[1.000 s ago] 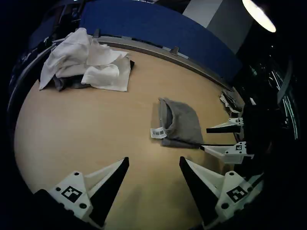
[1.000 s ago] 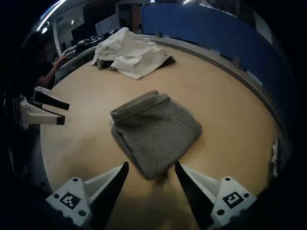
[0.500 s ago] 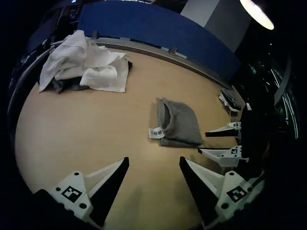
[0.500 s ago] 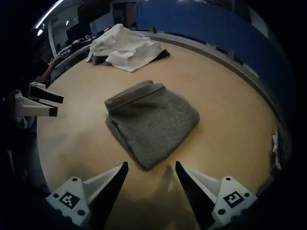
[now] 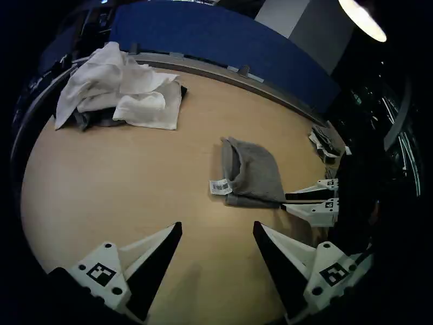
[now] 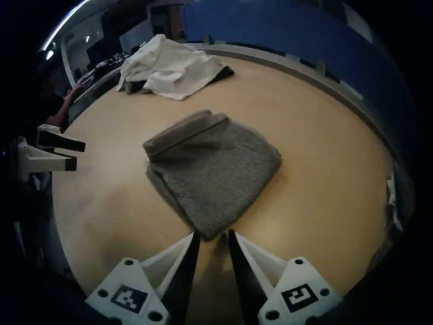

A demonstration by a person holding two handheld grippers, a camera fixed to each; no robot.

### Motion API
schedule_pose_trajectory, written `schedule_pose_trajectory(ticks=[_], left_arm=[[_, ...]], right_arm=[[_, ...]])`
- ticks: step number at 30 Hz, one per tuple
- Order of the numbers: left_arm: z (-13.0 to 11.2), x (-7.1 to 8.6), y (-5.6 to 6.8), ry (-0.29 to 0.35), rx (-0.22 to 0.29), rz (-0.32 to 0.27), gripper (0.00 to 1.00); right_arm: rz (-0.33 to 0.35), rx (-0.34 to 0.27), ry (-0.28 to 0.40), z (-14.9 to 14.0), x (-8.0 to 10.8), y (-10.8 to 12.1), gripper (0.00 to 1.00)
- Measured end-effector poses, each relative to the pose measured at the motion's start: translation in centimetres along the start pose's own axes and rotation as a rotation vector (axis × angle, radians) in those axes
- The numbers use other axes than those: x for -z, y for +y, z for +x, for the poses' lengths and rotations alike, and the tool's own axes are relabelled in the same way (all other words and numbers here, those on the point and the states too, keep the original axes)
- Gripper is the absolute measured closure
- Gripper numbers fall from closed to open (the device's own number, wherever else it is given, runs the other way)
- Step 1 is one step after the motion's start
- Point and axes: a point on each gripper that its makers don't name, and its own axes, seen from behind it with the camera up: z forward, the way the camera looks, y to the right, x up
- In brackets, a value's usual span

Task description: Fold towel

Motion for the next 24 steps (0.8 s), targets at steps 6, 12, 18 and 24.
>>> schedule_pose_trajectory(ticks=[6, 12, 18, 24], left_arm=[[0.07, 0.03, -0.01, 0.003, 0.002, 0.000, 0.02], [0.01, -0.13, 0.12, 0.002, 0.000, -0.001, 0.02], [-0.07, -0.19, 0.26, 0.001, -0.001, -0.002, 0.02], [-0.07, -0.21, 0.28, 0.002, -0.003, -0.001, 0.02]], right_arm=[[0.007, 0.000, -0.016, -0.30, -0.15, -0.13, 0.61], [0.015, -0.001, -0.026, -0.43, -0.46, -0.36, 0.74], [0.022, -0.029, -0.028, -0.62, -0.61, -0.28, 0.87], [0.010, 0.000, -0.026, -0.67, -0.41, -0.06, 0.97]])
